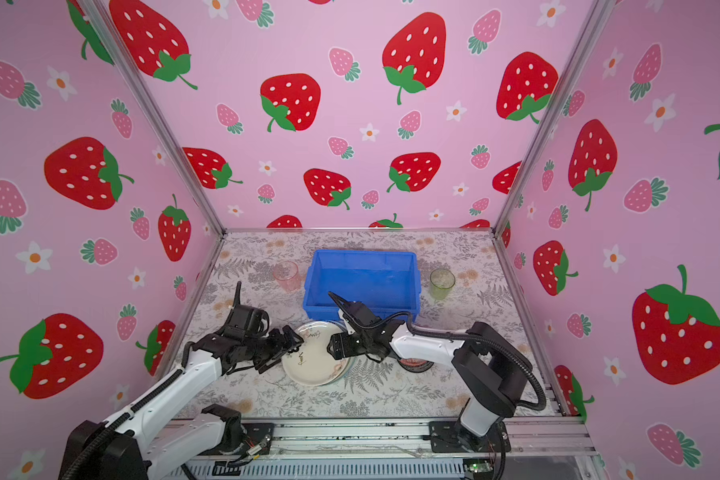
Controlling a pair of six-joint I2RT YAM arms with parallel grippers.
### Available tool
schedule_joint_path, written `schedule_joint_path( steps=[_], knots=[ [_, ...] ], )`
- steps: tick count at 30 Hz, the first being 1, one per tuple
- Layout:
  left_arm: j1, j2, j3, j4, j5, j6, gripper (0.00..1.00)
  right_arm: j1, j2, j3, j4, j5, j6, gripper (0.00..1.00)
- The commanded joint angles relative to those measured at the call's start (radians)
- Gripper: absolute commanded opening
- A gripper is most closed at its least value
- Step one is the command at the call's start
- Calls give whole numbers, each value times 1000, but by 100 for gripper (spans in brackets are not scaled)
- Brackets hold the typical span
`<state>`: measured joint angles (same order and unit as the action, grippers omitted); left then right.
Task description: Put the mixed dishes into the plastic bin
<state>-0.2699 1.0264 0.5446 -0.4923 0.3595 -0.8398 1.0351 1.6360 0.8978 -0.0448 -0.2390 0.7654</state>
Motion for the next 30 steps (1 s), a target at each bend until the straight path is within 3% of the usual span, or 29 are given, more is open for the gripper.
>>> schedule_joint_path(
  steps=[1,16,30],
  knots=[
    [-4,-13,-11,27,3,-22,97,15,22,16,24,-36,8,78],
    [-5,-19,-38,70,44,-42,83,17,54,27,37,-57,-2,78],
    [-6,-113,-98,112,39,-101,67,17,68,35,36,-62,-19,78]
  ],
)
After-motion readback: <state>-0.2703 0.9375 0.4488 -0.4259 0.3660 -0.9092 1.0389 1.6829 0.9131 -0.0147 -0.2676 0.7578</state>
